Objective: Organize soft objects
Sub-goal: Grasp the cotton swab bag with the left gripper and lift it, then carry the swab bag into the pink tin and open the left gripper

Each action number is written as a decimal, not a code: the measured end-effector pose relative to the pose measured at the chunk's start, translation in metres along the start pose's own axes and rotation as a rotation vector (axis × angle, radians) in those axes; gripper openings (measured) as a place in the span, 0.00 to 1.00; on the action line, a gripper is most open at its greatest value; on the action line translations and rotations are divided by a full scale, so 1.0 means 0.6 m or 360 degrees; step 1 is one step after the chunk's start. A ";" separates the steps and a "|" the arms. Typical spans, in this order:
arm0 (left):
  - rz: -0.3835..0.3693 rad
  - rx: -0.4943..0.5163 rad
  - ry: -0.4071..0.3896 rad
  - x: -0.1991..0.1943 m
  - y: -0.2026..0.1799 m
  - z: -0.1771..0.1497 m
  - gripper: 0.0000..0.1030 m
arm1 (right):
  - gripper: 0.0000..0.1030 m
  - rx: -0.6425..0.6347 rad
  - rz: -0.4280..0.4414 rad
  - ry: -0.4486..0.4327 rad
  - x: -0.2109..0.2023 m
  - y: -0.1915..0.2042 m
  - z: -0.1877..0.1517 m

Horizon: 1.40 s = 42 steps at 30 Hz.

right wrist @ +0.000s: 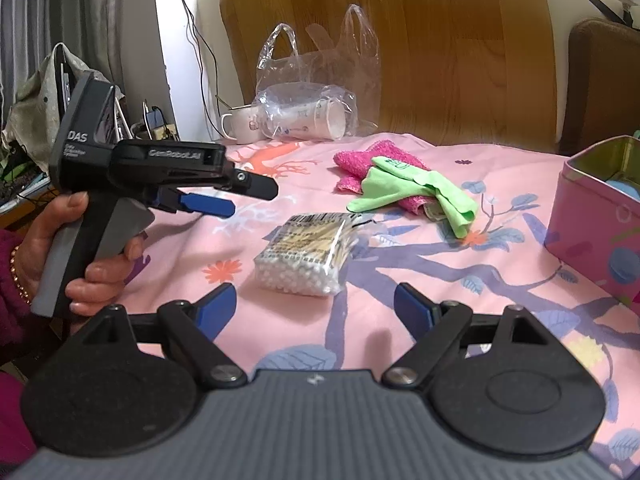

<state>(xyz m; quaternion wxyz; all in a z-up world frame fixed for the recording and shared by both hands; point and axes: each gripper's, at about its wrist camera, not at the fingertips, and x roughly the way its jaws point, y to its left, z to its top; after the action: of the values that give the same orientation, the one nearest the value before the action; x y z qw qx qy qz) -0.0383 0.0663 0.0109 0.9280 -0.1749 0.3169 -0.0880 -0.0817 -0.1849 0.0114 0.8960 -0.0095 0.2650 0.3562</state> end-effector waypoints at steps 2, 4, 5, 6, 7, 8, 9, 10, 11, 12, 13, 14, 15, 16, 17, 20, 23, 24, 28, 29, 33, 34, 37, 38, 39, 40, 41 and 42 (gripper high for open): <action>-0.0026 0.0011 0.0032 -0.006 -0.008 -0.004 0.91 | 0.86 0.0004 0.0010 0.0005 0.001 -0.001 0.001; -0.0075 0.0014 0.0077 -0.011 -0.017 -0.005 0.88 | 0.86 0.0007 0.0016 0.0026 0.005 -0.001 0.003; -0.0101 0.0013 0.0100 -0.012 -0.021 -0.005 0.87 | 0.86 0.0008 0.0018 0.0036 0.006 -0.002 0.003; -0.0134 0.0011 0.0123 -0.014 -0.026 -0.004 0.87 | 0.86 0.0008 0.0018 0.0042 0.008 -0.002 0.004; -0.0166 0.0008 0.0143 -0.015 -0.031 -0.004 0.87 | 0.86 0.0006 0.0019 0.0044 0.009 -0.001 0.005; -0.0191 0.0004 0.0159 -0.014 -0.036 -0.004 0.87 | 0.86 0.0002 0.0021 0.0048 0.010 0.000 0.006; -0.0223 -0.0004 0.0181 -0.013 -0.039 -0.003 0.87 | 0.86 -0.0006 0.0023 0.0053 0.011 0.001 0.006; -0.0257 -0.0015 0.0206 -0.009 -0.043 -0.002 0.87 | 0.86 -0.0017 0.0025 0.0061 0.014 0.003 0.007; -0.0280 -0.0025 0.0225 -0.005 -0.047 -0.001 0.87 | 0.86 -0.0030 0.0027 0.0069 0.016 0.004 0.009; -0.0299 -0.0030 0.0247 0.002 -0.051 -0.002 0.84 | 0.86 -0.0046 0.0025 0.0075 0.019 0.007 0.011; -0.0308 -0.0028 0.0273 0.010 -0.056 -0.004 0.81 | 0.86 -0.0064 0.0023 0.0079 0.022 0.009 0.013; -0.0310 -0.0022 0.0302 0.018 -0.061 -0.008 0.74 | 0.85 -0.0086 0.0020 0.0082 0.027 0.012 0.016; -0.0315 -0.0014 0.0337 0.026 -0.066 -0.013 0.68 | 0.85 -0.0112 0.0016 0.0084 0.033 0.015 0.019; -0.0317 0.0013 0.0325 0.031 -0.073 -0.019 0.65 | 0.83 -0.0131 0.0023 0.0093 0.040 0.018 0.021; -0.0313 0.0055 0.0342 0.037 -0.086 -0.022 0.56 | 0.55 -0.0137 0.0033 0.0109 0.048 0.020 0.022; -0.0257 0.0106 0.0320 0.038 -0.106 -0.015 0.56 | 0.52 -0.0166 -0.0017 0.0121 0.060 0.026 0.027; -0.0314 0.0142 0.0277 0.032 -0.130 0.009 0.56 | 0.52 -0.0222 -0.0110 -0.0005 0.037 0.024 0.032; -0.0347 0.0159 0.0267 0.033 -0.142 0.020 0.56 | 0.52 -0.0220 -0.0145 -0.0052 0.026 0.018 0.036; -0.0464 0.0323 0.0232 0.055 -0.223 0.058 0.56 | 0.52 -0.0162 -0.0313 -0.0207 -0.021 -0.022 0.054; -0.0493 0.0371 0.0225 0.063 -0.247 0.064 0.56 | 0.52 -0.0141 -0.0366 -0.0243 -0.035 -0.036 0.058; -0.0627 0.0542 0.0234 0.112 -0.343 0.082 0.56 | 0.52 -0.0016 -0.0562 -0.0355 -0.094 -0.101 0.065; -0.0657 0.0570 0.0243 0.127 -0.365 0.084 0.56 | 0.52 0.0019 -0.0609 -0.0373 -0.107 -0.119 0.065; -0.0720 0.0622 0.0276 0.169 -0.422 0.084 0.56 | 0.52 0.0128 -0.0717 -0.0403 -0.136 -0.169 0.063; -0.0736 0.0642 0.0285 0.184 -0.441 0.085 0.56 | 0.52 0.0160 -0.0750 -0.0412 -0.144 -0.184 0.062; -0.0744 0.0660 0.0288 0.198 -0.457 0.085 0.61 | 0.52 0.0187 -0.0790 -0.0421 -0.150 -0.200 0.062; -0.0749 0.0678 0.0293 0.213 -0.472 0.086 0.67 | 0.53 0.0208 -0.0838 -0.0427 -0.150 -0.216 0.062; -0.0729 0.0695 0.0290 0.231 -0.488 0.085 0.78 | 0.54 0.0219 -0.0905 -0.0426 -0.146 -0.230 0.063; -0.0686 0.0709 0.0273 0.246 -0.499 0.084 0.78 | 0.57 0.0223 -0.1006 -0.0400 -0.136 -0.248 0.064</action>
<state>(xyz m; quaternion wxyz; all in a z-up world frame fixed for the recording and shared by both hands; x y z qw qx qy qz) 0.0927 -0.2373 0.0796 0.8734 -0.0226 0.3224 -0.3642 -0.0175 -0.3395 0.0580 0.9861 0.0143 0.1603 0.0404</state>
